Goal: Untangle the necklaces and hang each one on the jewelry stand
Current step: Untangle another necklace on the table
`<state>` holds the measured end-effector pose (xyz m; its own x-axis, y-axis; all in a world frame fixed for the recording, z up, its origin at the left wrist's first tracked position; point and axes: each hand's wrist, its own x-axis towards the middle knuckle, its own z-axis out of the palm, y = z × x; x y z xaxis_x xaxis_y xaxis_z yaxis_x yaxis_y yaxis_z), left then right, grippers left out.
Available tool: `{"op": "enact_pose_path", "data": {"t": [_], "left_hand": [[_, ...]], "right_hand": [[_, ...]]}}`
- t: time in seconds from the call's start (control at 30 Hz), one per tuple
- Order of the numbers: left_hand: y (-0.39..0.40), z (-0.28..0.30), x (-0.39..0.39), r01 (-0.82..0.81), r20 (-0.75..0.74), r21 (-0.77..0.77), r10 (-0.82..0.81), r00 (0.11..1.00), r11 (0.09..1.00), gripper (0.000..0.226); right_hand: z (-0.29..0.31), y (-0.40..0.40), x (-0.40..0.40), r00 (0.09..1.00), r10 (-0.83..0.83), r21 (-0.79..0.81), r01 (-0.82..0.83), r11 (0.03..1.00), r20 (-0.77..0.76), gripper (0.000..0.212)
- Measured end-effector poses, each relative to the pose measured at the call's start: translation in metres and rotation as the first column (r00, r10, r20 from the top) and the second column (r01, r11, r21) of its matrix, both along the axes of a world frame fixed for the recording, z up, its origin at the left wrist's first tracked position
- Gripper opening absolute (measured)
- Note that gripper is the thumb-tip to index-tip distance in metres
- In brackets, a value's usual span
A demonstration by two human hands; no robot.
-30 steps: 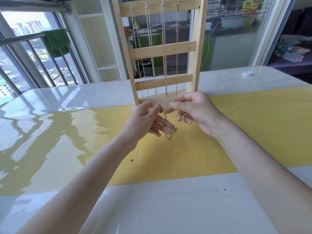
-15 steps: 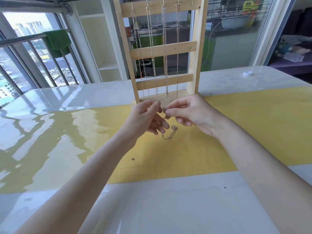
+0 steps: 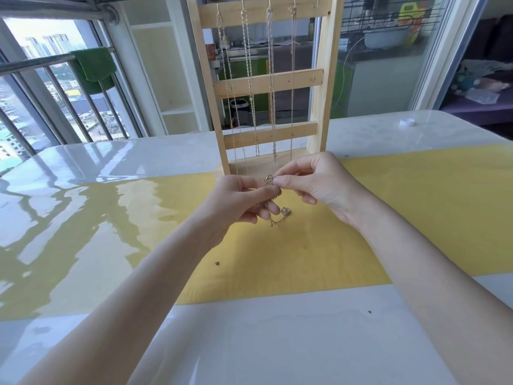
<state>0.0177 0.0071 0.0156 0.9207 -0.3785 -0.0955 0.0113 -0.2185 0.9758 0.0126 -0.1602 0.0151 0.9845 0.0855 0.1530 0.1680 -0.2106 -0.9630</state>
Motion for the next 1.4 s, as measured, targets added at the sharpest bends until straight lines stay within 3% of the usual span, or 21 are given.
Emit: {"op": "enact_pose_path", "data": {"t": [0.27, 0.47, 0.57, 0.83, 1.1, 1.27, 1.4], "left_hand": [[0.000, 0.005, -0.001, -0.066, 0.248, 0.070, 0.047, 0.968, 0.995, 0.016], [0.000, 0.005, -0.001, -0.062, 0.456, 0.245, -0.059, 0.888, 0.968, 0.012], [0.002, 0.004, 0.001, -0.086, 0.459, 0.199, -0.015, 0.888, 0.976, 0.011], [-0.007, 0.001, -0.002, -0.058, 0.443, 0.043, 0.033, 0.896, 0.997, 0.014], [-0.006, 0.002, -0.001, -0.056, 0.235, -0.053, 0.067, 0.970, 0.997, 0.014], [-0.007, 0.001, 0.000, -0.024, 0.260, -0.046, 0.035, 0.965, 0.999, 0.018], [-0.007, 0.001, 0.000, 0.028, 0.367, 0.063, -0.050, 0.929, 0.998, 0.017]], "right_hand": [[0.002, -0.004, -0.001, 0.995, 0.010, 0.106, 0.000, 0.994, -0.101, 0.004], [0.006, -0.007, -0.002, 0.971, 0.103, 0.147, -0.071, 0.986, -0.216, 0.019], [0.007, -0.010, -0.001, 0.971, 0.124, 0.226, -0.077, 0.971, -0.205, 0.021], [0.007, -0.010, 0.000, 0.973, 0.164, 0.231, -0.124, 0.965, -0.165, 0.010], [0.008, -0.008, -0.002, 0.963, 0.210, 0.150, -0.185, 0.971, -0.167, 0.016], [0.010, -0.007, -0.005, 0.948, 0.233, 0.050, -0.228, 0.972, -0.215, 0.018], [0.012, -0.009, -0.006, 0.931, 0.248, 0.043, -0.245, 0.968, -0.269, 0.022]]}}
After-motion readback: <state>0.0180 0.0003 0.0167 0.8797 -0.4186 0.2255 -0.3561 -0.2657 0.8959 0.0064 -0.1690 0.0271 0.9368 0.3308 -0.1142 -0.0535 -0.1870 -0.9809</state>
